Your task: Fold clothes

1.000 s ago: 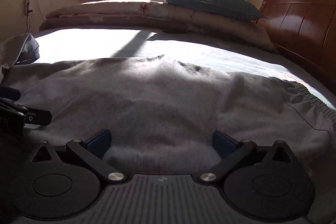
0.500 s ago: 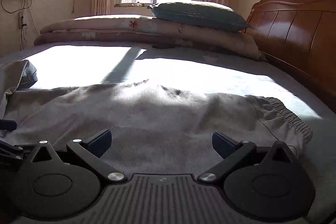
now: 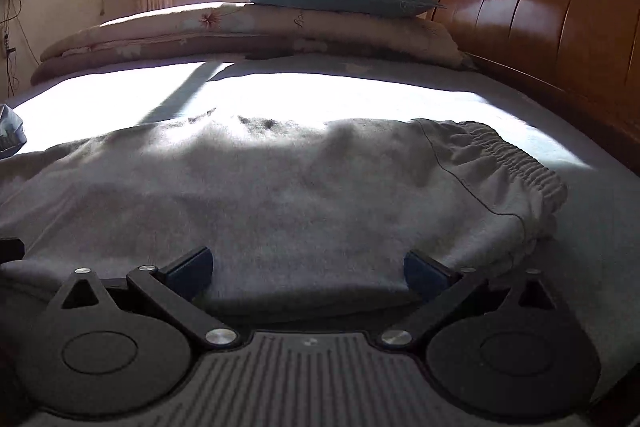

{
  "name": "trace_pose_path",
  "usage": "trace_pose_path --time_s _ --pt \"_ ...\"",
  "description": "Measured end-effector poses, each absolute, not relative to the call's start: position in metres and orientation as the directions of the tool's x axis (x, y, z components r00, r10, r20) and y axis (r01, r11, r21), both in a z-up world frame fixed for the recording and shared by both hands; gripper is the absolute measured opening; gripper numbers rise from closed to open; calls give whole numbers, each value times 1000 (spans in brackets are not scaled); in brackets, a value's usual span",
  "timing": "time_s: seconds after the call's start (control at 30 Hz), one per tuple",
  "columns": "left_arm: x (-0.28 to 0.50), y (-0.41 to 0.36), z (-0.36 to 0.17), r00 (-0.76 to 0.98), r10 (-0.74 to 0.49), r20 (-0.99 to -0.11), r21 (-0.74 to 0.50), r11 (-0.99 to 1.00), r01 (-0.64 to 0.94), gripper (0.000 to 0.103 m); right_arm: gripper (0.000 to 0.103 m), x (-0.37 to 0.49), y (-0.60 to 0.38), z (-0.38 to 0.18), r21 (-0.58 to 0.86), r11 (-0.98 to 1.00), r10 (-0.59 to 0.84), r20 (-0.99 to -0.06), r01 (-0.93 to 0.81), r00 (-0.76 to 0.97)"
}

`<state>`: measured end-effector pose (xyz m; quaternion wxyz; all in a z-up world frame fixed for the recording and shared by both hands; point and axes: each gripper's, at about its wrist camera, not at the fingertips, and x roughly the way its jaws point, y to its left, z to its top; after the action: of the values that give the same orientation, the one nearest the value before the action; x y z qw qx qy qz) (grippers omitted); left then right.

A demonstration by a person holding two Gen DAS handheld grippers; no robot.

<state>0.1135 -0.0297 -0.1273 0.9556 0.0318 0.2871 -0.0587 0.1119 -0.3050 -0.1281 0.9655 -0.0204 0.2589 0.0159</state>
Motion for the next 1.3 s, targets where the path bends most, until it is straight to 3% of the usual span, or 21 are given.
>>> trace_pose_path --time_s 0.13,0.37,0.5,0.7,0.83,1.07,1.3 --pt "133 -70 -103 860 -172 -480 101 963 249 102 103 117 -319 -120 76 997 35 -444 -2 896" --pt "181 -96 -125 711 -291 -640 -90 948 307 102 103 132 -322 -125 106 994 21 -495 36 869" --pt "141 -92 -139 762 -254 -596 25 943 333 103 103 132 -332 -128 162 985 39 -514 52 857" --pt "118 -69 -128 741 -287 -607 -53 945 322 102 103 135 -336 -131 203 977 49 -514 66 857" --pt "140 -72 -106 772 -305 -558 -91 947 309 102 103 134 -335 -132 197 978 43 -509 68 860" --pt "186 -78 -121 709 -305 -636 -218 952 213 102 103 135 -342 -131 256 964 64 -492 74 868" --pt "147 -62 -131 759 -271 -592 -138 962 236 102 103 136 -340 -131 254 964 58 -494 80 867"
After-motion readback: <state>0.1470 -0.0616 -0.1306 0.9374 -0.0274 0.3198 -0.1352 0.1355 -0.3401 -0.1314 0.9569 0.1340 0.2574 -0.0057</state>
